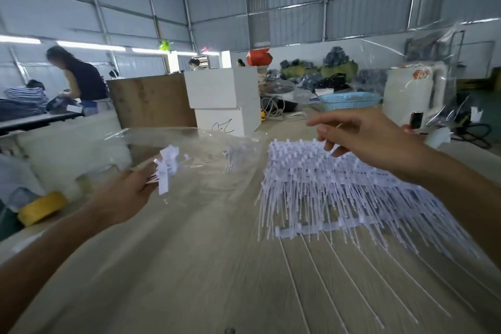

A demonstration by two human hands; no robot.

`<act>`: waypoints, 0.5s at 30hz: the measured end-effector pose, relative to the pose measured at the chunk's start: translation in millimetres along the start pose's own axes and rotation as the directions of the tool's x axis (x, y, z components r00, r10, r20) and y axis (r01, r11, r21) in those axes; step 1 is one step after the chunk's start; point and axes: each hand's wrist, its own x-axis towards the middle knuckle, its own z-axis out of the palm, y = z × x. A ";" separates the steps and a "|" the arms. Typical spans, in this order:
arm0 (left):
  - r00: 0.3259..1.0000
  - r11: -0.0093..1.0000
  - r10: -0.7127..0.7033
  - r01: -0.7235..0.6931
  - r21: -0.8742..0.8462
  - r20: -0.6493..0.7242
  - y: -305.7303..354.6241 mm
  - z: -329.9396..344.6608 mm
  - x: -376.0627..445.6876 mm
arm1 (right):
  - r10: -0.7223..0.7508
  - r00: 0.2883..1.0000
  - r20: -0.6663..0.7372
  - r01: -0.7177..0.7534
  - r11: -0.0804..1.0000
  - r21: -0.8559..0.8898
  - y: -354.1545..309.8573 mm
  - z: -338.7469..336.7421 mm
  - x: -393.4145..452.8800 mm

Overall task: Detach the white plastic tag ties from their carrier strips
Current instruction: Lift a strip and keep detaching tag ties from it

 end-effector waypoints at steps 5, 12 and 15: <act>0.998 0.999 -0.026 0.025 0.020 0.064 2.5 17.9 27.8 | -0.019 0.999 0.043 0.021 0.999 -0.050 -0.1 8.5 -0.4; 0.956 0.992 -0.119 0.105 0.069 0.267 71.6 49.2 93.9 | -0.022 0.998 0.055 0.027 0.996 -0.083 0.9 12.5 2.3; 0.937 0.987 -0.156 0.140 0.074 0.314 98.8 58.9 112.9 | -0.031 0.995 0.093 0.043 0.991 -0.128 -0.3 15.5 2.2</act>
